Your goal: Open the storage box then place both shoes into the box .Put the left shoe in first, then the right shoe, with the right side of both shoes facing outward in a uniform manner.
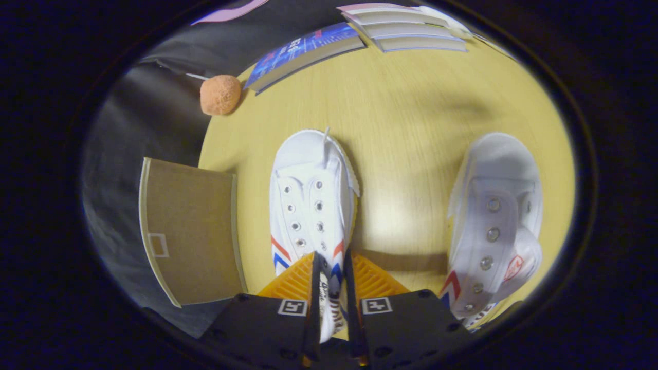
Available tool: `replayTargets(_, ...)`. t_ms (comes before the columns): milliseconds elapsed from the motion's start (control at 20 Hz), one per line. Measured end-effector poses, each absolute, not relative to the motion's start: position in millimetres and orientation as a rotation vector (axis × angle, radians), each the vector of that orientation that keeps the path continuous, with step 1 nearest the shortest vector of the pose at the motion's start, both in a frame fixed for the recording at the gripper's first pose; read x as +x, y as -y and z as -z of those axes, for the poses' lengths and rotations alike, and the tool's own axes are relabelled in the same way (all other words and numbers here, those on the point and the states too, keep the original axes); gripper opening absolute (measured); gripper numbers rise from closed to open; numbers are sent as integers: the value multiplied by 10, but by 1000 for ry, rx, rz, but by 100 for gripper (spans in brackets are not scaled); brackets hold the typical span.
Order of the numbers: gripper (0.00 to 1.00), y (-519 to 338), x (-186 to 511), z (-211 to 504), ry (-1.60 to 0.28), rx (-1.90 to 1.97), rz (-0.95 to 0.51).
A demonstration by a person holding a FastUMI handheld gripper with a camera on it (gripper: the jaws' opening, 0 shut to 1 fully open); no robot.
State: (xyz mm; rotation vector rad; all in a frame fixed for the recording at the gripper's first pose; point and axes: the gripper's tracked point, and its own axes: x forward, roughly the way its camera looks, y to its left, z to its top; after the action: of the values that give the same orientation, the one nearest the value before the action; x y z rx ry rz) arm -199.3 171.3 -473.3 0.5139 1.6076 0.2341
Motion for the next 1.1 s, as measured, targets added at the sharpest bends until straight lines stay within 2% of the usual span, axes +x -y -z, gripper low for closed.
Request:
replayTargets(100, 10, -1696, -1971, 4704, -1591, 526, -225)
replayTargets(250, 10, -1696, -1933, 4624, -1559, 545, -226)
replayTargets(350, 3, -1723, -1932, 4573, -1543, 564, -224)
replayTargets(700, 3, -1947, -1633, 3864, -1457, 724, -254)
replayTargets(1100, 3, -2973, -1192, 2512, -1277, 826, -510)
